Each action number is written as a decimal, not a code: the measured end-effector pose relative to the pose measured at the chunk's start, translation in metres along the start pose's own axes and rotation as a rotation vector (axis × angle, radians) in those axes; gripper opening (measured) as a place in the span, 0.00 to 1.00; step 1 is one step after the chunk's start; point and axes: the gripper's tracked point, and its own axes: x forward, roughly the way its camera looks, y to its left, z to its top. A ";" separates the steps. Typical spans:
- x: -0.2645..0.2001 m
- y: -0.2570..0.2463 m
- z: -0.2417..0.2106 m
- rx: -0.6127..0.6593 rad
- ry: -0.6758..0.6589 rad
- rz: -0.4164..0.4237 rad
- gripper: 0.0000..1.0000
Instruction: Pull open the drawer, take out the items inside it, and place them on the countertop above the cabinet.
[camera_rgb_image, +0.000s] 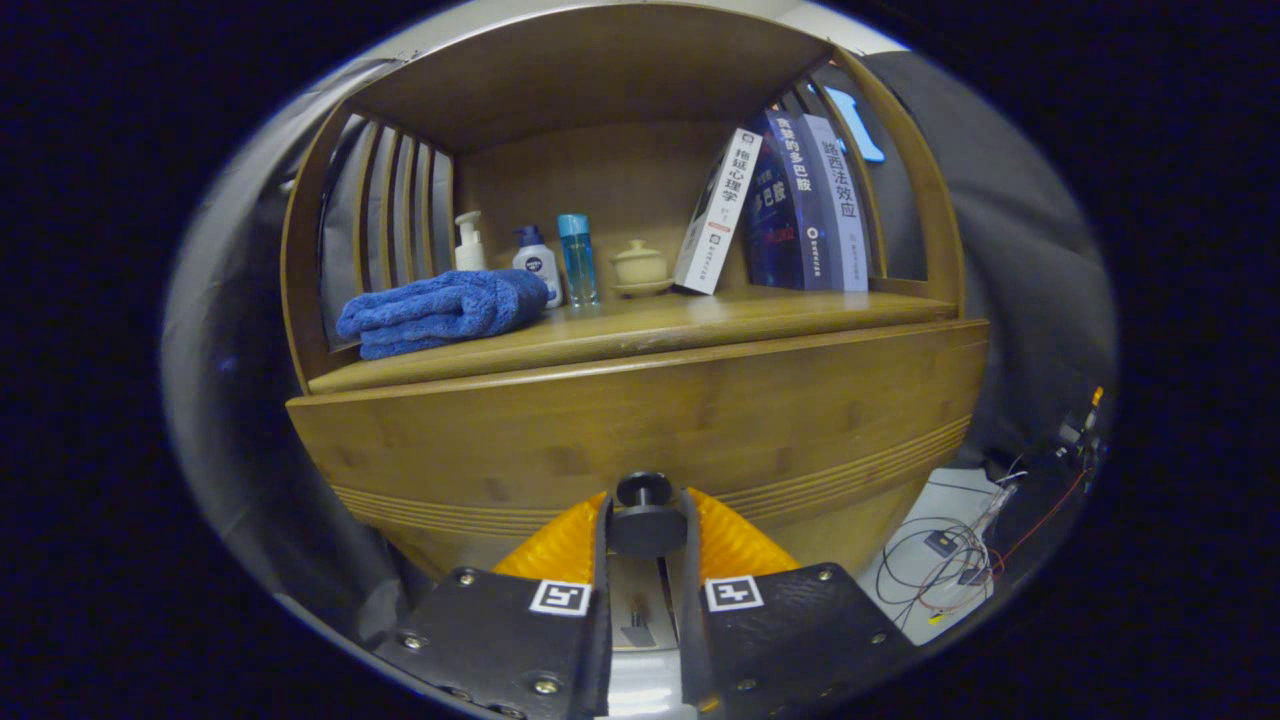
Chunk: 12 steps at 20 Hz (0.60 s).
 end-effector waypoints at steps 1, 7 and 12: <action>-0.007 -0.001 -0.002 0.004 -0.003 -0.008 0.27; -0.064 -0.008 -0.017 0.015 -0.021 -0.042 0.27; -0.110 -0.013 -0.034 0.003 -0.021 -0.094 0.27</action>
